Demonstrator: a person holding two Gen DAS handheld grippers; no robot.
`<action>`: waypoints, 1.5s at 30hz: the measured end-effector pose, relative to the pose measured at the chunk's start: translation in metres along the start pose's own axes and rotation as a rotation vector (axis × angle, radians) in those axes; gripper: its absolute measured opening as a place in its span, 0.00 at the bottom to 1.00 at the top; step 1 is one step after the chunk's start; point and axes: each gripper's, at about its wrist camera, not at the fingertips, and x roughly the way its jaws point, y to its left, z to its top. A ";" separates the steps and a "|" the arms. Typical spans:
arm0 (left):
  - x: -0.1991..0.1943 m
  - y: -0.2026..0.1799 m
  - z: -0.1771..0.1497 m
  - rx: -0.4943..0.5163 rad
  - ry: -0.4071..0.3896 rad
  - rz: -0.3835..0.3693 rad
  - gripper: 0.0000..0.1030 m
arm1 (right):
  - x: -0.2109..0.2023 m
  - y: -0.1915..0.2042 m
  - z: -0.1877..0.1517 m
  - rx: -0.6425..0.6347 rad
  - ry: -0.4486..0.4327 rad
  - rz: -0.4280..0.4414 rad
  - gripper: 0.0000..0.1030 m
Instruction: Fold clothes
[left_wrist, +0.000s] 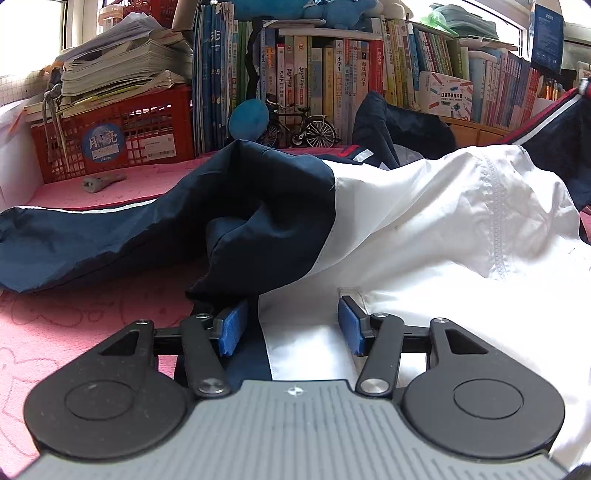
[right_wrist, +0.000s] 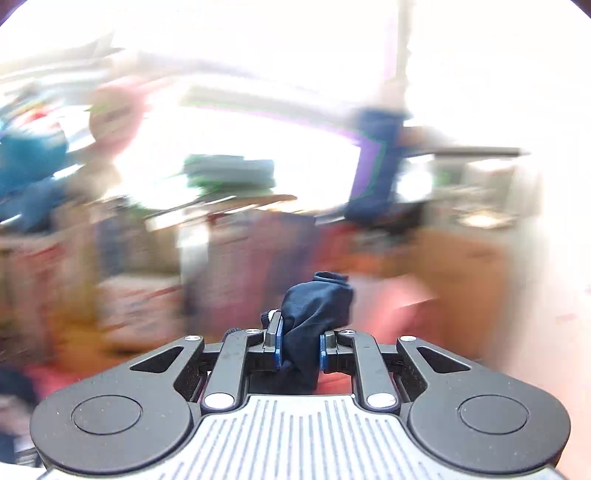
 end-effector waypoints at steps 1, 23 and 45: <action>0.000 0.000 0.000 0.000 0.000 0.001 0.52 | 0.006 -0.026 0.003 0.013 -0.002 -0.054 0.19; 0.001 0.002 0.000 0.000 0.005 0.024 0.60 | -0.054 -0.086 -0.168 0.089 0.407 0.202 1.00; 0.001 0.002 0.000 -0.012 0.010 0.015 0.65 | 0.018 0.016 -0.126 0.267 0.367 0.398 0.70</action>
